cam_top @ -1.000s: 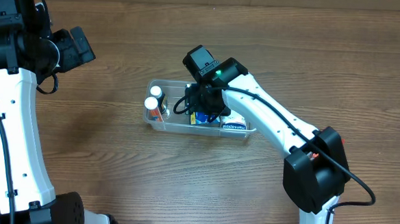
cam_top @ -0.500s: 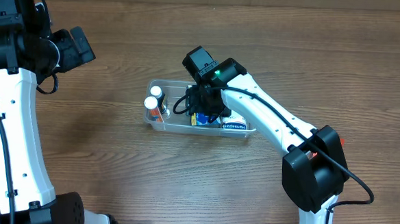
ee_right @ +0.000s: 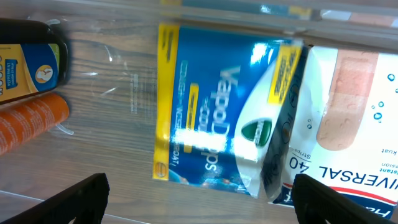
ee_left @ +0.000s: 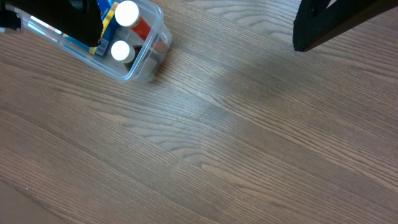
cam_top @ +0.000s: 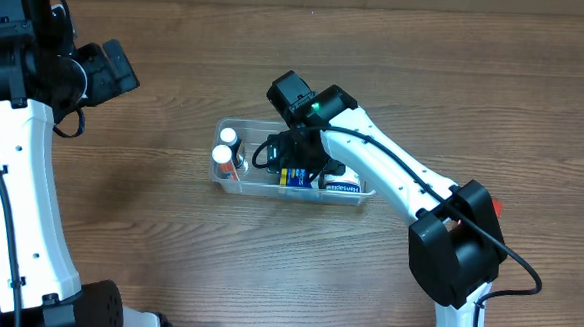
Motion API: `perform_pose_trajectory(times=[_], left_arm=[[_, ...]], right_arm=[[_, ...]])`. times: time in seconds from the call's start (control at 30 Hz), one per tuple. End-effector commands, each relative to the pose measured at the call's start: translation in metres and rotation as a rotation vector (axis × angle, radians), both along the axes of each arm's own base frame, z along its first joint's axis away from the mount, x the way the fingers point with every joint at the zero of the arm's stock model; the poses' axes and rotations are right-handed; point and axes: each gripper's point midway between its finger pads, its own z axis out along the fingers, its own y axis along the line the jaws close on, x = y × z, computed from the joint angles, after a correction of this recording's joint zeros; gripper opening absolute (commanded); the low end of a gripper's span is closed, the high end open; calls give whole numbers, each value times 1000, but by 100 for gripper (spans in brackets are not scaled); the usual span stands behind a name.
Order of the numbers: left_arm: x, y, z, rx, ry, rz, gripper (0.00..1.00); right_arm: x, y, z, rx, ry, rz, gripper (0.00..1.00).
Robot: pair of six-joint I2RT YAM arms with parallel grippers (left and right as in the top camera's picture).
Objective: Pack container
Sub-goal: 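Place the Vapodrops box into the container's middle and release, then move the right gripper to the red Panadol box and grasp it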
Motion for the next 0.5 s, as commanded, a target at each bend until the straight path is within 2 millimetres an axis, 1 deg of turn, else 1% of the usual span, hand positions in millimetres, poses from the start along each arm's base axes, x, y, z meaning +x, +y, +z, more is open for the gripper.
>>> perform_pose_trajectory(times=[0.0,0.03,0.07,0.1,0.17,0.2,0.23,0.3,0.33,0.37,0.4,0.43,0.47], left_arm=[[1,0,-4,-4,11,-14,99],[1,0,-4,-4,11,-14,99],[1,0,-4,-4,11,-14,99],[1,0,-4,-4,11,-14,99],[1,0,-4,-4,11,-14,99],[1,0,-4,-4,11,-14,99],[1,0,-4,-4,11,-14,99],[1,0,-4,-3,11,-14,99],[1,0,-4,-3,11,-14,99],[1,0,-4,-3,11,-14,99],[1,0,-4,-3,11,-14,99],[1,0,-4,-3,11,-14,99],[1,0,-4,-3,11,-14,99]], right_arm=[[7,-6,-3,-40,-27,-8,95],[9,-9,0,-58,-43,-10,95],[13,-16,9,-87,-73,-17,95],[20,-26,30,-120,-124,-31,95],[27,-36,64,-129,-191,-54,96],[32,-43,88,-123,-234,-73,96],[39,-64,135,-103,-327,-131,99],[44,-92,176,-72,-399,-204,100],[44,-110,192,-59,-427,-247,100],[44,-132,205,-52,-446,-309,100],[41,-161,216,-54,-452,-390,100],[35,-190,221,-63,-438,-460,100],[28,-216,222,-78,-408,-521,100]])
